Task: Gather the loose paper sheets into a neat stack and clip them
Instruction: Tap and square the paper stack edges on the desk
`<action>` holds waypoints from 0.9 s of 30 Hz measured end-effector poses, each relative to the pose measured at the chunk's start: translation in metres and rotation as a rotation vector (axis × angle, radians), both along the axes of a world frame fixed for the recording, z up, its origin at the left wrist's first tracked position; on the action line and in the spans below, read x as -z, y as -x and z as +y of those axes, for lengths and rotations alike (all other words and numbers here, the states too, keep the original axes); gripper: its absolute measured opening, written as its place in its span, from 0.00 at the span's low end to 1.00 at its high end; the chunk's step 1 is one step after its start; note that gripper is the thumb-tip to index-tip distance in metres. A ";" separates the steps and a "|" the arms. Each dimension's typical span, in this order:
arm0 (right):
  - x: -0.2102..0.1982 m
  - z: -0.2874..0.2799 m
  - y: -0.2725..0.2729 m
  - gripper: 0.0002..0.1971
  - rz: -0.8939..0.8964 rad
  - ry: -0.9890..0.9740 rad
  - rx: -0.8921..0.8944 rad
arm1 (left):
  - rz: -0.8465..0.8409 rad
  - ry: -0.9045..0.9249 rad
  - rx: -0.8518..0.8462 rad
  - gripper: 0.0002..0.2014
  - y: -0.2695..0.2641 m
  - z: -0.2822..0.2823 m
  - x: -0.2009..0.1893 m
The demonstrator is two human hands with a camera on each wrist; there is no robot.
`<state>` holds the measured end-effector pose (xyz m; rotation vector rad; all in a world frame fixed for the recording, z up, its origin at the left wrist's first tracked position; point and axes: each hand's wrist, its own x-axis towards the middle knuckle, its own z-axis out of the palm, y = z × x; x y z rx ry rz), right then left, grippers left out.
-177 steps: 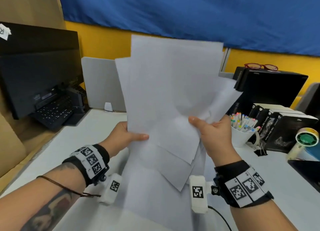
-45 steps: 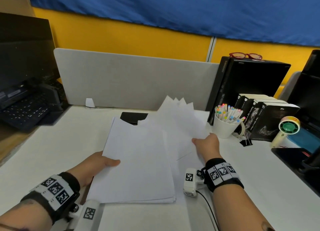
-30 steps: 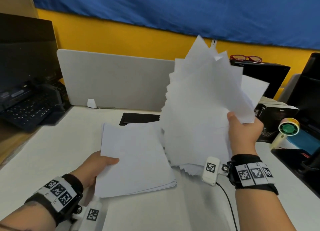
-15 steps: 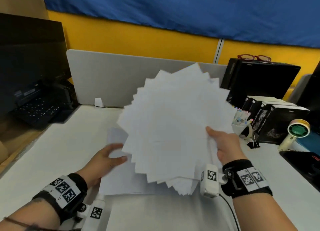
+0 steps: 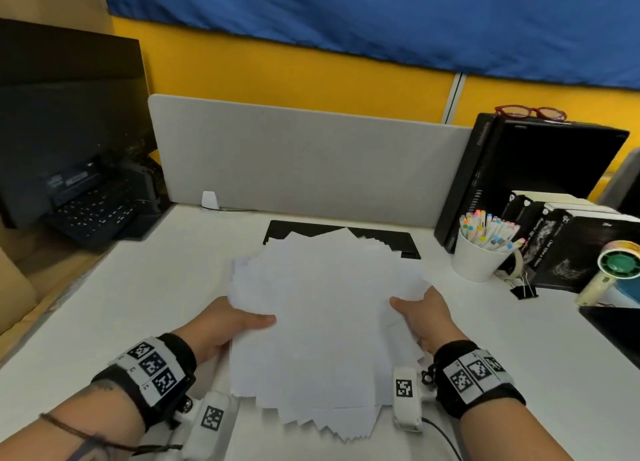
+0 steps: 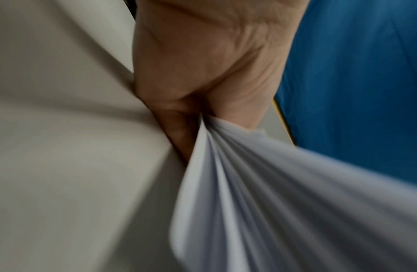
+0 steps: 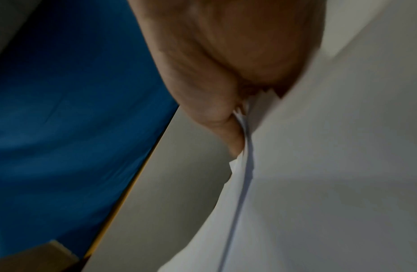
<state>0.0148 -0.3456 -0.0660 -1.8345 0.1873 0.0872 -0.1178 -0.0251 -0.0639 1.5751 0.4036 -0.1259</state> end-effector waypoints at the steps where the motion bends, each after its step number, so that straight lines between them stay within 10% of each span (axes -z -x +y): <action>1: 0.000 -0.002 -0.001 0.22 -0.051 0.111 0.018 | 0.001 -0.007 -0.009 0.45 -0.002 0.001 0.002; 7: -0.020 -0.029 -0.006 0.13 -0.049 0.438 0.010 | -0.034 -0.006 -0.013 0.55 -0.004 0.006 0.008; 15: -0.048 -0.038 -0.009 0.06 -0.057 0.332 -0.179 | -0.010 0.024 0.022 0.50 -0.003 0.010 0.007; 22: -0.028 0.030 -0.003 0.05 -0.032 0.319 -0.316 | -0.025 0.022 -0.031 0.18 0.000 -0.004 -0.004; 27: -0.027 0.036 -0.002 0.46 0.082 0.270 -0.106 | -0.008 0.006 -0.052 0.36 -0.002 0.000 0.008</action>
